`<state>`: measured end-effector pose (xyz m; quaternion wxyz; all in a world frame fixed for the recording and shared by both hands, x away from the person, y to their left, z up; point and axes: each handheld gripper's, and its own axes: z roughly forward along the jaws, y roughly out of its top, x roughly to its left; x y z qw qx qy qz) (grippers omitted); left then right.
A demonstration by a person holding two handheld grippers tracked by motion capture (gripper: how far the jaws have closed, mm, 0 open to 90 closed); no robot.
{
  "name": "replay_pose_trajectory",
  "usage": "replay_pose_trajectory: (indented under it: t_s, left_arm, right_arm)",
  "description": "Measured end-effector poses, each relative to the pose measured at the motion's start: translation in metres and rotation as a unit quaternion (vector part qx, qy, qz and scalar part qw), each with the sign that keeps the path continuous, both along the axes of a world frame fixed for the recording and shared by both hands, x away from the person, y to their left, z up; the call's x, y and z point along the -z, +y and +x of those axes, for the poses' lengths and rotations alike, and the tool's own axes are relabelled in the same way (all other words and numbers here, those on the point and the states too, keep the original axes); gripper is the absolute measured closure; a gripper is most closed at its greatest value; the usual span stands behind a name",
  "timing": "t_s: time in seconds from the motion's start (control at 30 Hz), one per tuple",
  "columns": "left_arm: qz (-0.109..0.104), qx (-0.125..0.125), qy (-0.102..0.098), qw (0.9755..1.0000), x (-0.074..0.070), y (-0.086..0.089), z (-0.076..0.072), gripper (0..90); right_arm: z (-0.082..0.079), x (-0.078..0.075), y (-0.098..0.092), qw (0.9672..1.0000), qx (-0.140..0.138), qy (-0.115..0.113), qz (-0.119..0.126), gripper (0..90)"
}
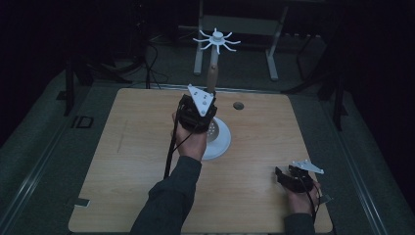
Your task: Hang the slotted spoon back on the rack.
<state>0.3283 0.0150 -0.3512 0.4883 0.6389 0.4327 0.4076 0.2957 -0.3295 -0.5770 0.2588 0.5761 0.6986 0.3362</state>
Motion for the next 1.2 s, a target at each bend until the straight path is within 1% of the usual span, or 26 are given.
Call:
replay_pose_trajectory:
  t_s: [0.17,0.4,0.6,0.67,0.83,0.97,1.2]
  left_arm:
    - [0.001,-0.013,-0.003,0.9999,-0.003,-0.004,0.000,74.0]
    - [0.002,-0.020,-0.003,0.9998,-0.007,-0.008,0.001,74.0]
    - [0.010,-0.029,-0.007,0.9995,-0.009,-0.013,0.002,74.0]
    - [0.013,-0.037,-0.008,0.9992,-0.011,-0.015,0.003,74.0]
    - [0.014,-0.050,-0.005,0.9987,-0.015,-0.019,0.006,74.0]
    - [0.021,-0.056,0.000,0.9982,-0.017,-0.021,0.010,74.0]
    - [0.022,-0.065,0.007,0.9976,-0.019,-0.021,0.017,74.0]
  right_arm:
    - [0.000,0.000,0.000,1.0000,0.000,0.000,-0.001,41.7]
    - [0.001,0.000,0.000,1.0000,-0.001,0.000,-0.001,41.6]
    - [0.001,0.000,0.000,1.0000,-0.001,-0.001,0.000,41.5]
    - [0.001,0.000,0.000,1.0000,-0.001,-0.001,0.000,41.5]
    - [0.001,0.000,0.000,1.0000,-0.002,-0.002,0.001,41.4]
    - [0.001,0.000,-0.001,1.0000,-0.001,-0.002,0.001,41.2]
    - [0.000,0.000,-0.003,1.0000,0.001,-0.003,0.003,41.0]
